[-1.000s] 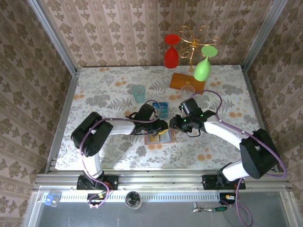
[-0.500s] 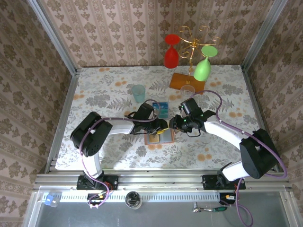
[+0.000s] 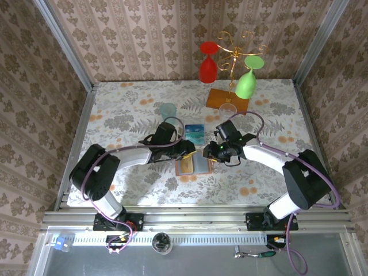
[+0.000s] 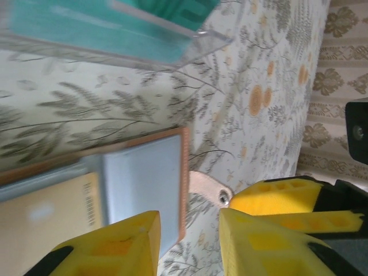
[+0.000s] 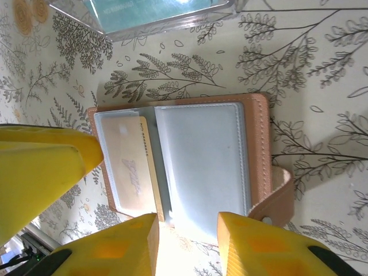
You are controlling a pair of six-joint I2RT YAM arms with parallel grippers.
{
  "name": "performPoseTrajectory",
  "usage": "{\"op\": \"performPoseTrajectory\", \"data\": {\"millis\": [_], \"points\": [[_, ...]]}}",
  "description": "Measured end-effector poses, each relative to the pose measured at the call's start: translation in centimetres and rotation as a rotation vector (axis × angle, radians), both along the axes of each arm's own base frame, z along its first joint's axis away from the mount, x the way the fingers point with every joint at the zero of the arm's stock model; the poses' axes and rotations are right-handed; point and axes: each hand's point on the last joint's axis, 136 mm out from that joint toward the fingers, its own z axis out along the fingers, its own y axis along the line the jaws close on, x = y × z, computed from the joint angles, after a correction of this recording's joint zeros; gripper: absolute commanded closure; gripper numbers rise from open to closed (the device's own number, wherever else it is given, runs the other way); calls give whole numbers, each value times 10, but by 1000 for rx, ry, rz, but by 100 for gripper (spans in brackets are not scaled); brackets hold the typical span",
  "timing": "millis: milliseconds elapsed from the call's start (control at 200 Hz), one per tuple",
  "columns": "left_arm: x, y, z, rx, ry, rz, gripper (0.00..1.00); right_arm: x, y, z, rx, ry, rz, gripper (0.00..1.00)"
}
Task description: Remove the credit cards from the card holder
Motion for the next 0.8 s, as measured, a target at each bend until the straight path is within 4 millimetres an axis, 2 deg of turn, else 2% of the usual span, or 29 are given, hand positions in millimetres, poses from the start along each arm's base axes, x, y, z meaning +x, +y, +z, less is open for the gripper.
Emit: {"op": "performPoseTrajectory", "data": {"millis": [185,380,660,800], "points": [[-9,28,-10,63,13,32,73,4,21,1,18,1,40,68],[-17,48,-21,115,23,47,80,4,39,-5,20,16,68,68],[-25,55,-41,151,61,41,92,2,53,-9,25,24,93,68],[-27,57,-48,167,71,33,93,0,54,-15,19,40,94,68]]}}
